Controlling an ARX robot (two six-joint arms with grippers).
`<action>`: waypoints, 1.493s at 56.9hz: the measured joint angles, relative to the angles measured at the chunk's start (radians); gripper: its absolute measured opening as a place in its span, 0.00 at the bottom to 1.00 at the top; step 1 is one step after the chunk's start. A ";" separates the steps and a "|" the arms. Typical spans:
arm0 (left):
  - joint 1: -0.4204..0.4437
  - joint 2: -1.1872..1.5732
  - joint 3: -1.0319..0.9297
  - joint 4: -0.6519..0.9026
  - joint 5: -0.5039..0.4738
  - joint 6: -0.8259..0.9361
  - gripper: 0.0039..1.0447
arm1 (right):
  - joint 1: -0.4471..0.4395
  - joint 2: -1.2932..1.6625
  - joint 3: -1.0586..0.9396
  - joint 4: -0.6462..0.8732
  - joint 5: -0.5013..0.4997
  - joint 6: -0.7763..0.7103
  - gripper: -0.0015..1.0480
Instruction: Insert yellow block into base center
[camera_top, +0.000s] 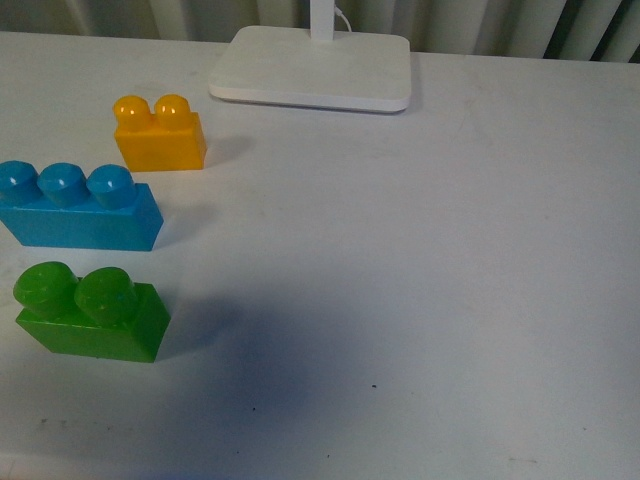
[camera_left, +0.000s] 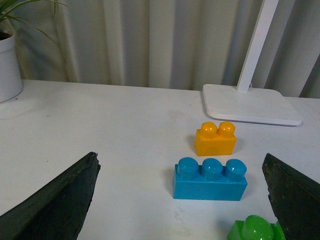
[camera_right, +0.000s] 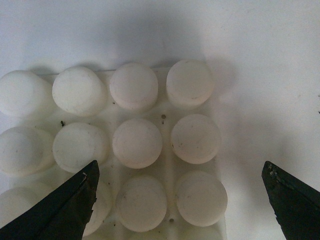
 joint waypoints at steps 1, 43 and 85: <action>0.000 0.000 0.000 0.000 0.000 0.000 0.94 | -0.002 0.000 0.000 0.001 0.001 -0.005 0.91; 0.000 0.000 0.000 0.000 0.000 0.000 0.94 | 0.156 -0.037 -0.157 0.112 0.045 0.154 0.91; 0.000 0.000 0.000 0.000 0.000 0.000 0.94 | 0.834 -0.078 -0.204 0.123 0.330 0.687 0.91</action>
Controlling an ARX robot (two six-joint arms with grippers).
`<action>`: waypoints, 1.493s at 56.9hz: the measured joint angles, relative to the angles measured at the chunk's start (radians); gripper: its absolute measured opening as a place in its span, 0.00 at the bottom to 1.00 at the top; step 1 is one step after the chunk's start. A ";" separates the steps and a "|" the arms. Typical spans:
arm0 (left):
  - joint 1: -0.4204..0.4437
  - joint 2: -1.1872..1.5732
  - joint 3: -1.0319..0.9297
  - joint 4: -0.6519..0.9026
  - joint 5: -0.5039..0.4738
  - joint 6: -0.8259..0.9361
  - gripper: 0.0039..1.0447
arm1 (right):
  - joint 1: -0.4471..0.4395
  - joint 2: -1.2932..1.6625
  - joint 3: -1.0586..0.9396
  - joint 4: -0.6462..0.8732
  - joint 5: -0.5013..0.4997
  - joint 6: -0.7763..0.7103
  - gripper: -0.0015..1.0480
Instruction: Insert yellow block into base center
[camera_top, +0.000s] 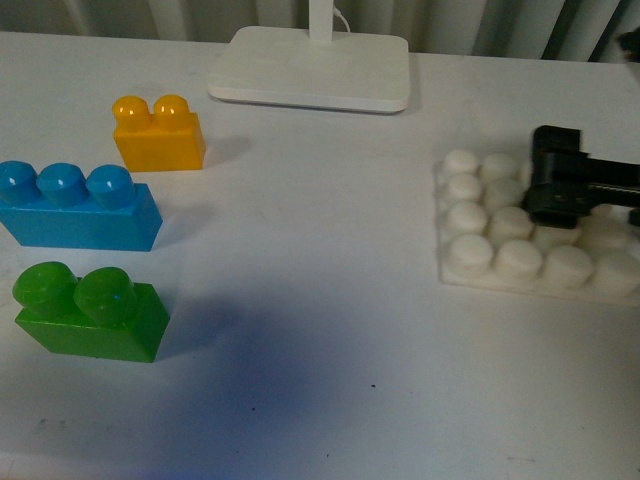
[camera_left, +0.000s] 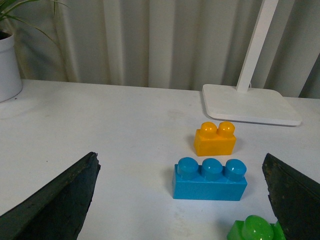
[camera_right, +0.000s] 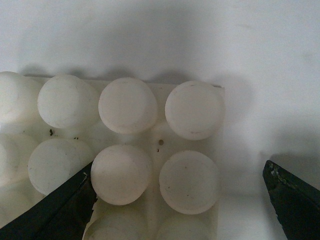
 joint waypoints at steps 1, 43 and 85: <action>0.000 0.000 0.000 0.000 0.000 0.000 0.94 | 0.011 0.002 0.003 -0.001 0.005 0.008 0.91; 0.000 0.000 0.000 0.000 0.000 0.000 0.94 | 0.281 0.112 0.178 -0.079 0.130 0.299 0.91; 0.000 0.000 0.000 0.000 0.000 0.000 0.94 | -0.124 -0.712 -0.165 0.088 -0.186 -0.058 0.91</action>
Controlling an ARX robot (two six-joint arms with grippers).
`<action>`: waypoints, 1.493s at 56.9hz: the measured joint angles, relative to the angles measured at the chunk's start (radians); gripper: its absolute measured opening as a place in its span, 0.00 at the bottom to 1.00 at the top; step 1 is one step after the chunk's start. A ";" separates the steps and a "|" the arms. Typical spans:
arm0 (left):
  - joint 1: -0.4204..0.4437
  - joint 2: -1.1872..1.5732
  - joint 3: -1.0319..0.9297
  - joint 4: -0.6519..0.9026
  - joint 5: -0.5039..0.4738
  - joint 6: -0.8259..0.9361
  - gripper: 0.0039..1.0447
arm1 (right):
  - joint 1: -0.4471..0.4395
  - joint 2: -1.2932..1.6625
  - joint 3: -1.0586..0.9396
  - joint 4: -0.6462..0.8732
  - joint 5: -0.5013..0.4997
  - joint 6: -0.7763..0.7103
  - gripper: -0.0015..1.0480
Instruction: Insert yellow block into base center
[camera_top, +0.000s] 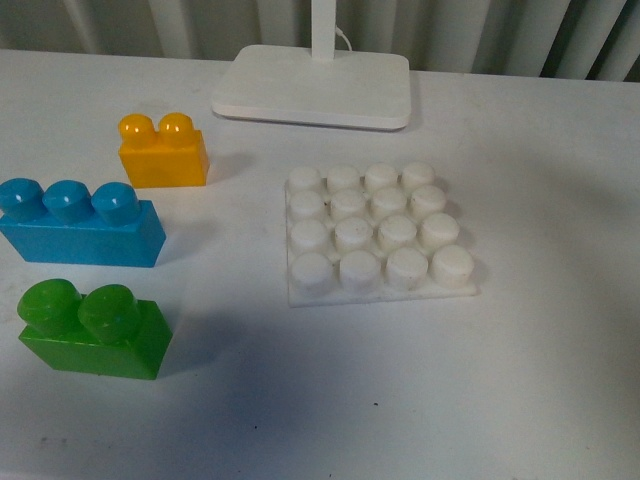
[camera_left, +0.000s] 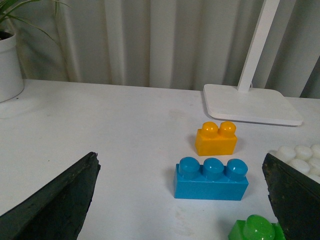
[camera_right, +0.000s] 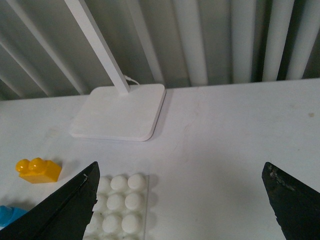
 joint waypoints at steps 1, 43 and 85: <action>0.000 0.000 0.000 0.000 0.000 0.000 0.94 | -0.013 -0.031 -0.013 -0.005 -0.012 -0.004 0.91; 0.000 0.000 0.000 0.000 0.000 0.000 0.94 | -0.152 -0.665 -0.423 0.038 0.135 -0.204 0.40; 0.000 0.000 0.000 0.000 0.000 0.000 0.94 | -0.151 -0.934 -0.573 -0.078 0.134 -0.219 0.01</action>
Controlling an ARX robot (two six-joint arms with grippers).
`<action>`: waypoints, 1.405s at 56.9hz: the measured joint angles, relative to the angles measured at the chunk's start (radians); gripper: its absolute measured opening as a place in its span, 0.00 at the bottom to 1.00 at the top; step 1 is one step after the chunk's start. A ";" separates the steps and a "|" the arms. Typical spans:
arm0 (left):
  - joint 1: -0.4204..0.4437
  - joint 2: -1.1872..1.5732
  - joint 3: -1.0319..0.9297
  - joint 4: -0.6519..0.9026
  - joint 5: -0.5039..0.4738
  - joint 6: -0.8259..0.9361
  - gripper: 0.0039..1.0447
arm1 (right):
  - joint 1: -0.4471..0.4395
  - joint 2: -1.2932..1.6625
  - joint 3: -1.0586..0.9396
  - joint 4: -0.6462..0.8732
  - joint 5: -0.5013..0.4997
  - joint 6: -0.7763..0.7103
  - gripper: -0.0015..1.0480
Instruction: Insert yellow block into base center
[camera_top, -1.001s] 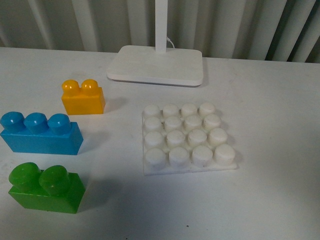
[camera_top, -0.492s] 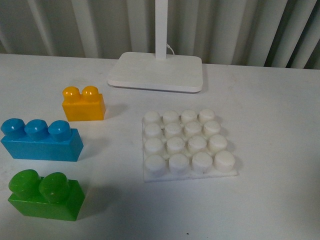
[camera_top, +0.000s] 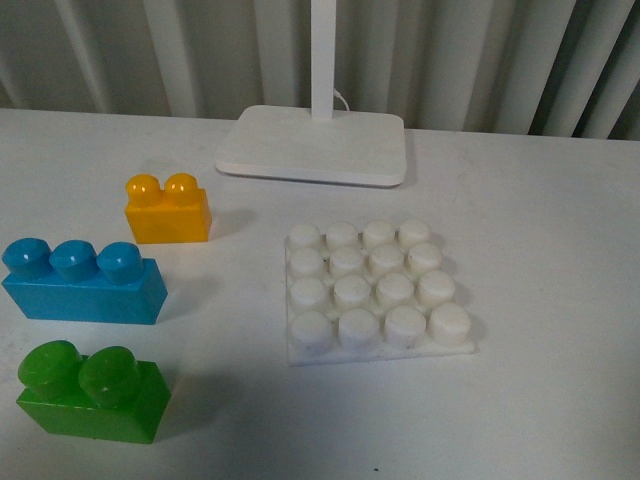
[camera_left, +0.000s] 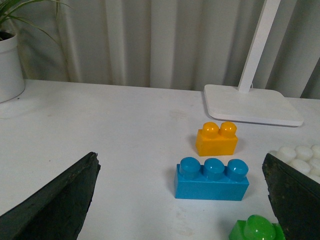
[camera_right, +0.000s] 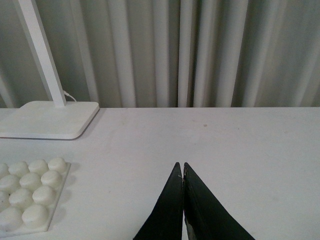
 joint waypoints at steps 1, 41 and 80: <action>0.000 0.000 0.000 0.000 0.000 0.000 0.94 | 0.000 -0.002 -0.002 0.000 0.000 0.000 0.01; 0.082 0.599 0.254 0.200 0.201 0.256 0.94 | 0.000 -0.047 -0.047 0.002 0.000 -0.002 0.93; -0.101 1.651 1.169 -0.385 0.199 1.197 0.94 | 0.000 -0.047 -0.047 0.002 0.000 -0.001 0.91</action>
